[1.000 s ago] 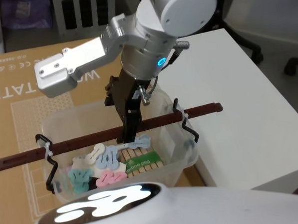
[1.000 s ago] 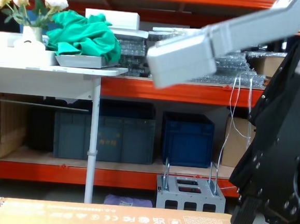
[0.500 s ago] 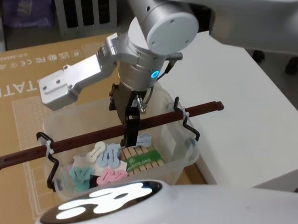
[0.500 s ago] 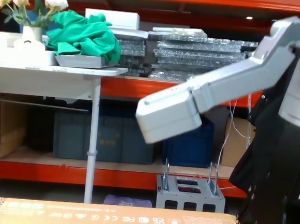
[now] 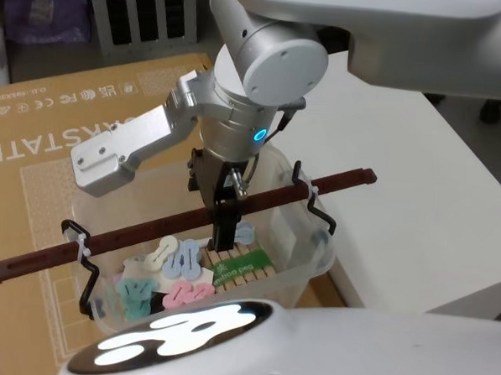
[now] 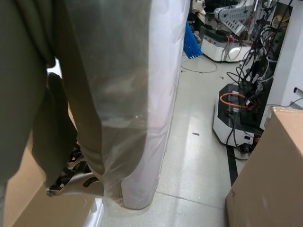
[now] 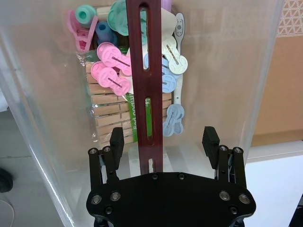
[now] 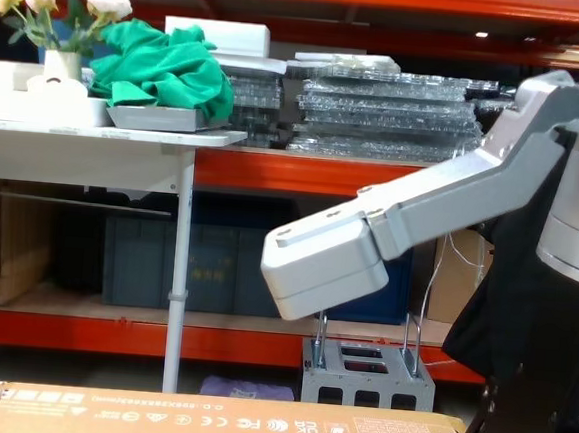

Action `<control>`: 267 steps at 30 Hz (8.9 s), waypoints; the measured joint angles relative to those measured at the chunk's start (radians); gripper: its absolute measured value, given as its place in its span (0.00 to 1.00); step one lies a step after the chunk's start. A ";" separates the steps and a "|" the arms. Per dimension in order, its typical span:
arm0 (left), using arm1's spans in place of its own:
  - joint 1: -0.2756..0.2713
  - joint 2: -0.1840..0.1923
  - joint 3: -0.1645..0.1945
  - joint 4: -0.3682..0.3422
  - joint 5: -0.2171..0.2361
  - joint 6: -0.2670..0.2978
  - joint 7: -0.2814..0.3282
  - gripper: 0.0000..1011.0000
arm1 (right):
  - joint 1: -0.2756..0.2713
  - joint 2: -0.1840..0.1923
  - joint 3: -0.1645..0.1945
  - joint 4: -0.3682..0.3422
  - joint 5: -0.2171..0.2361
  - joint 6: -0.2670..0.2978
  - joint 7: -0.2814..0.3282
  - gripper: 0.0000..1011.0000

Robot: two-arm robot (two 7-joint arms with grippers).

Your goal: Use one hand to grasp the basket and place it at the designated location.

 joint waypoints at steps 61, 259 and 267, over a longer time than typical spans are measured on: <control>0.000 0.000 0.000 0.000 0.000 0.000 0.000 0.00 | 0.012 0.025 0.062 0.043 0.104 -0.010 -0.007 0.25; 0.000 0.000 0.000 0.000 0.000 0.000 0.000 0.00 | 0.019 0.292 0.295 0.445 0.124 0.530 0.098 0.12; 0.000 0.000 0.000 0.000 0.000 0.000 0.000 0.00 | -0.003 0.307 0.315 0.478 0.117 0.566 0.091 0.12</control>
